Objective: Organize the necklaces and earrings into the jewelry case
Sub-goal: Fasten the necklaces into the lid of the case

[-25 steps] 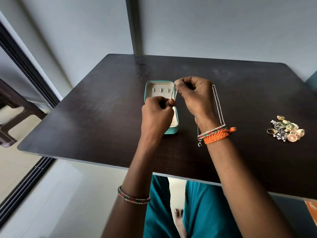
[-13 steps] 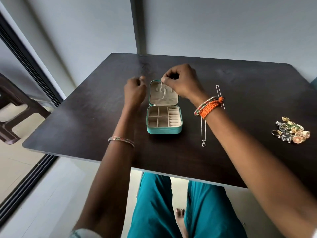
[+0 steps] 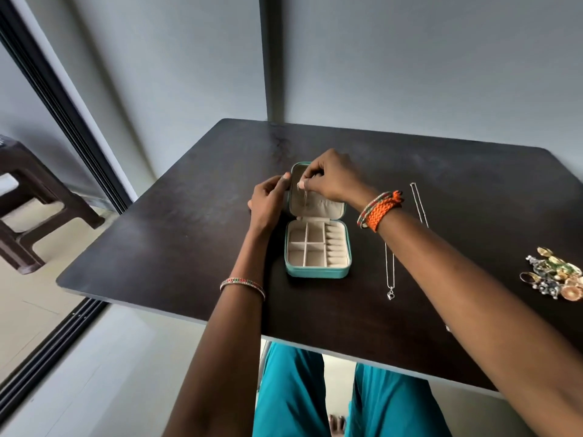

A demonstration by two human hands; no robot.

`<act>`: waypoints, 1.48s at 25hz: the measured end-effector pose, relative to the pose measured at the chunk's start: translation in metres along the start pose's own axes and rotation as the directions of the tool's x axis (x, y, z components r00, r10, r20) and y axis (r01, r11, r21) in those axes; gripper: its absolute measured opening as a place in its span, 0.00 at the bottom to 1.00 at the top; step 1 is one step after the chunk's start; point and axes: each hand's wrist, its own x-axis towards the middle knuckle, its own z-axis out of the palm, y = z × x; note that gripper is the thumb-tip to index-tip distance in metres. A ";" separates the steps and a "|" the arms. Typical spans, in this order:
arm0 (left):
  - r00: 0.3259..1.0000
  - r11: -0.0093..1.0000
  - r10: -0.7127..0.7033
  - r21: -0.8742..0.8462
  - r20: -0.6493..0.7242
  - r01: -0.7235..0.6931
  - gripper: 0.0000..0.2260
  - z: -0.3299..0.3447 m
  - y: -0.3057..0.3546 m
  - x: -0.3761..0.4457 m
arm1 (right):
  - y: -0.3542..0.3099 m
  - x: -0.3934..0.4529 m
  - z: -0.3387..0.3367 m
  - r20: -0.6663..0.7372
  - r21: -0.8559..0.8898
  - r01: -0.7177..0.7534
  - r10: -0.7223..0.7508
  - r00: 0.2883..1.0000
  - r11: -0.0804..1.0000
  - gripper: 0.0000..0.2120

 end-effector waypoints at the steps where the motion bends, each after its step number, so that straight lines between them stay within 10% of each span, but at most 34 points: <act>1: 1.000 0.999 0.015 -0.049 0.010 -0.014 0.13 -0.001 -0.001 0.000 | 0.000 0.000 0.003 -0.076 -0.065 -0.001 -0.004 0.997 0.998 0.02; 4: 0.998 0.992 0.066 -0.104 0.002 -0.066 0.10 -0.001 -0.001 -0.002 | -0.001 -0.004 0.009 -0.171 -0.144 0.008 -0.033 0.985 0.990 0.04; 9: 0.995 0.980 0.103 -0.170 0.010 -0.100 0.09 -0.002 -0.003 0.000 | -0.003 -0.004 -0.008 0.162 0.114 -0.030 0.011 0.987 0.993 0.01; 16: 0.990 0.972 0.138 -0.192 -0.002 -0.136 0.07 -0.002 -0.007 0.002 | -0.007 -0.008 0.011 -0.202 -0.299 0.049 -0.114 0.973 0.953 0.07; 37: 0.973 0.967 0.228 -0.119 0.027 -0.224 0.06 0.002 -0.005 -0.002 | -0.021 -0.008 0.008 -0.207 -0.512 0.052 -0.182 0.961 0.858 0.09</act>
